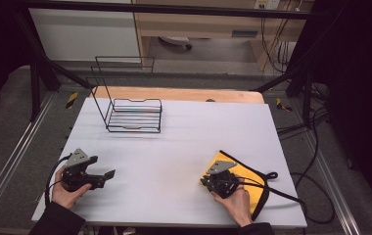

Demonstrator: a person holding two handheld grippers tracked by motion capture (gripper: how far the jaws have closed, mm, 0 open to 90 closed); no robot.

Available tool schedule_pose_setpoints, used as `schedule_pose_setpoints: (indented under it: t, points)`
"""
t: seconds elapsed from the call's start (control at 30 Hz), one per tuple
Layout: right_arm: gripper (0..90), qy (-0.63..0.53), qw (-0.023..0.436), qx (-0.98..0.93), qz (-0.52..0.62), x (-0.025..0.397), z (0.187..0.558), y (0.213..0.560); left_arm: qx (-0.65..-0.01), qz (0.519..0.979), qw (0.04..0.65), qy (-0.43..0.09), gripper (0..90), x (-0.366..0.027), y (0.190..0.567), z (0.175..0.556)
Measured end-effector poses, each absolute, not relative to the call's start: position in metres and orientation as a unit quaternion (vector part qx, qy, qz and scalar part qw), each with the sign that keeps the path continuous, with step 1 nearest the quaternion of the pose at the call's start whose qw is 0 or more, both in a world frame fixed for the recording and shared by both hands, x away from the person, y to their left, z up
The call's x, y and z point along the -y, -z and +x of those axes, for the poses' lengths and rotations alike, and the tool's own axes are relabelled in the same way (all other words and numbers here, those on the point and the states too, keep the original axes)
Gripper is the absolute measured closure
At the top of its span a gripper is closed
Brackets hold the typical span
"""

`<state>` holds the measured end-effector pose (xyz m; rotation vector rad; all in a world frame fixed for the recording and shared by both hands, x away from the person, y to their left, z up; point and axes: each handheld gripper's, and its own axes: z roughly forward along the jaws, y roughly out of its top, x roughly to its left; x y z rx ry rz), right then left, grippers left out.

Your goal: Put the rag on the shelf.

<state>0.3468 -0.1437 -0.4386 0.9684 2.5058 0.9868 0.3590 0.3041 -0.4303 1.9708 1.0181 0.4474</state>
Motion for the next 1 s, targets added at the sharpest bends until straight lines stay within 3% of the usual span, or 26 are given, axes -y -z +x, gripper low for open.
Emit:
schedule_pose_setpoints:
  t: [0.47, 1.0]
  points:
    - [84.3, -0.371, 0.135, -0.847, 0.356, 0.135, 0.362, 0.415, -0.408, 0.790, 0.421, -0.181, 9.1, -0.303, 0.430, 0.360]
    - [84.3, -0.390, 0.118, -0.836, 0.367, 0.074, 0.396, 0.410, -0.407, 0.790, 0.421, -0.182, 9.1, -0.303, 0.431, 0.360]
